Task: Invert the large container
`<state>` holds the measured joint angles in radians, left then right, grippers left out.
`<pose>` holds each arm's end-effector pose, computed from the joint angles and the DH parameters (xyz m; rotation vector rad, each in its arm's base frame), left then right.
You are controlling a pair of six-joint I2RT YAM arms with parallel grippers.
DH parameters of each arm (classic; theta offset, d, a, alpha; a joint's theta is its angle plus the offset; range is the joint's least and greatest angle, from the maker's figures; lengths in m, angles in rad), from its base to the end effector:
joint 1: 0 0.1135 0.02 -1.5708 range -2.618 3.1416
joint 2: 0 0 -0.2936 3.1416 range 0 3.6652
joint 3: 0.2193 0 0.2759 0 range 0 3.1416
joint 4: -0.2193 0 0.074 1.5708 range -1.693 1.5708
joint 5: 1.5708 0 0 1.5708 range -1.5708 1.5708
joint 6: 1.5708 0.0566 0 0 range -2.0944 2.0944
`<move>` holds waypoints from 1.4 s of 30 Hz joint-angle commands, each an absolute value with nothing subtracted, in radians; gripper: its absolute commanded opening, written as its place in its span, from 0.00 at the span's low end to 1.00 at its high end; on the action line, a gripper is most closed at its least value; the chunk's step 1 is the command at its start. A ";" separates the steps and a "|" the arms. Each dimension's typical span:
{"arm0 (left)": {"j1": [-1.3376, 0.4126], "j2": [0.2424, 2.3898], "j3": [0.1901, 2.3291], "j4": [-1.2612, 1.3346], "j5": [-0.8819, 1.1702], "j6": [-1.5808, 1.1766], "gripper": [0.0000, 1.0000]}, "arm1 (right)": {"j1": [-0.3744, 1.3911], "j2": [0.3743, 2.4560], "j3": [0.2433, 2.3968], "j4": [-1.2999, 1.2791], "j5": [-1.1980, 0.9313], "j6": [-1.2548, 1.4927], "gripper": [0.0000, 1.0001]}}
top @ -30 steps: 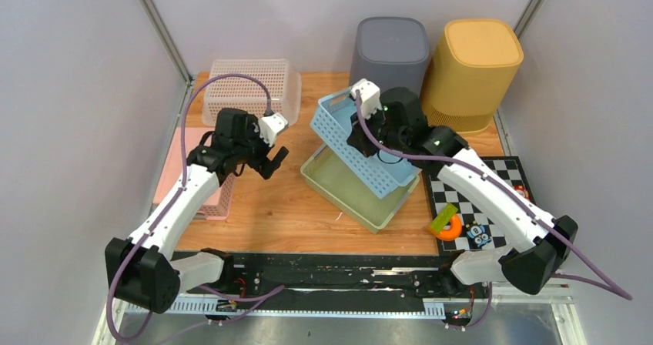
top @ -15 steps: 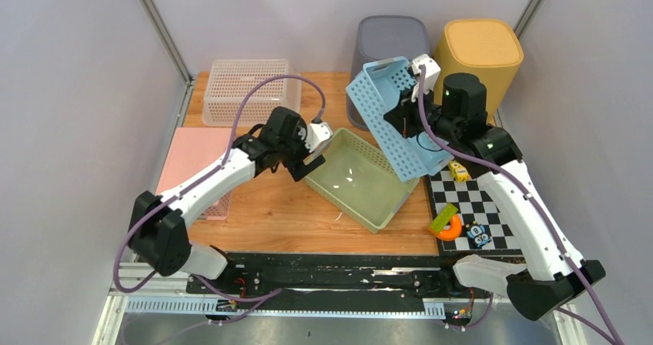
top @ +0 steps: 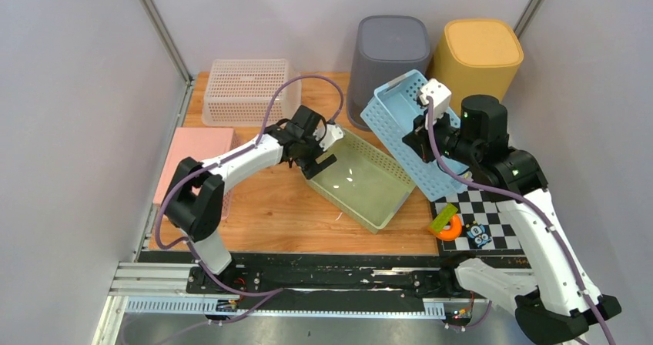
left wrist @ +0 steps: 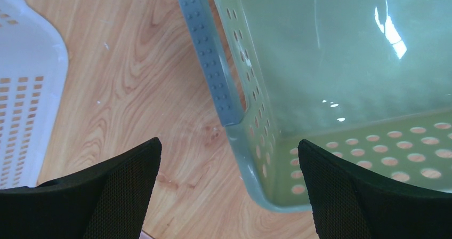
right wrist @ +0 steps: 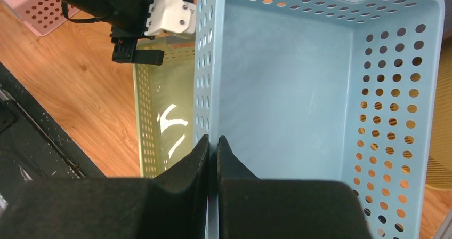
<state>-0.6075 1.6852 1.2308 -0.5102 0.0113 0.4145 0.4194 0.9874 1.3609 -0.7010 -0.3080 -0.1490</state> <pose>0.3250 -0.2267 0.2336 1.2450 2.2114 -0.0908 0.1832 0.1005 0.4715 -0.7350 1.7633 0.4754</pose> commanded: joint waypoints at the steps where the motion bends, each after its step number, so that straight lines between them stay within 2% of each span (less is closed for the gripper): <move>1: -0.615 1.736 1.273 -0.535 0.003 0.398 0.97 | 0.406 0.966 1.445 -0.733 -0.304 -0.250 0.02; 5: -0.615 1.762 1.281 -0.555 0.006 0.403 0.94 | 0.406 0.999 1.585 -0.749 -0.235 -0.343 0.02; 11: -0.615 1.747 1.273 -0.563 0.014 0.412 0.93 | 0.406 1.102 1.757 -0.766 -0.253 -0.581 0.02; 20: -0.614 1.720 1.260 -0.583 0.017 0.420 0.93 | 0.405 1.403 1.974 -0.739 -0.209 -1.049 0.02; 28: -0.613 1.659 1.195 -0.582 0.009 0.440 0.94 | 0.386 1.695 2.265 -0.731 -0.233 -1.144 0.02; 42: -0.608 1.578 1.146 -0.598 0.005 0.441 0.95 | 0.311 1.853 2.311 -0.678 -0.387 -1.169 0.02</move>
<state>-0.6083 1.6253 1.1591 -0.5819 0.0059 0.4347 0.3386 1.8374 2.2932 -0.7277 -0.3244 -1.1389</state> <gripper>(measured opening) 0.946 0.065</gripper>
